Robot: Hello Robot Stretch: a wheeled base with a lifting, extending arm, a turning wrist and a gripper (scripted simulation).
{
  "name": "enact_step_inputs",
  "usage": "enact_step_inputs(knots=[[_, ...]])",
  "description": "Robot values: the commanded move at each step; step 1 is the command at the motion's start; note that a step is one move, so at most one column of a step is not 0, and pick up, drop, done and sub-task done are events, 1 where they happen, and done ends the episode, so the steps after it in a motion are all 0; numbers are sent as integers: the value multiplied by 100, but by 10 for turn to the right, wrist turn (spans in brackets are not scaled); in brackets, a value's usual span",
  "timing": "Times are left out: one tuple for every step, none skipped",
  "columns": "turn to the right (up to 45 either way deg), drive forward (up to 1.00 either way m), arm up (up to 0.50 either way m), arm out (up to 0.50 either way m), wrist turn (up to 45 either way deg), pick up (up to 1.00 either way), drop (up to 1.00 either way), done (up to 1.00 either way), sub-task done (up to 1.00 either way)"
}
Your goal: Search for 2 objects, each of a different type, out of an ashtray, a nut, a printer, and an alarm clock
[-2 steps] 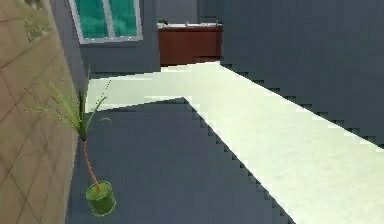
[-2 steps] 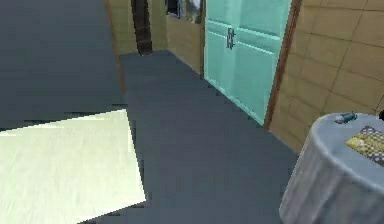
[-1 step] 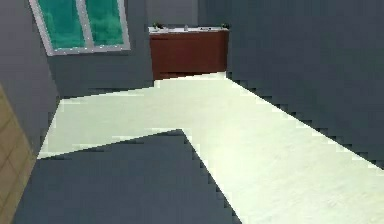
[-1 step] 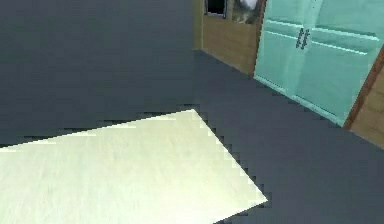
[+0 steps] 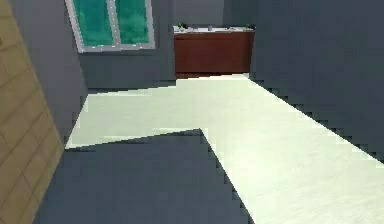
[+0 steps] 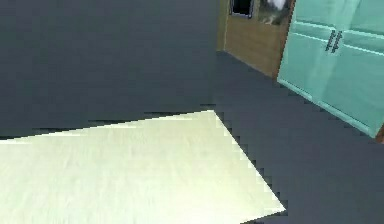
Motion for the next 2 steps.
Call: enact_step_inputs(knots=[[0,15,0,0,0,0,0,0,0],[0,100,0,0,0,0,0,0,0]])
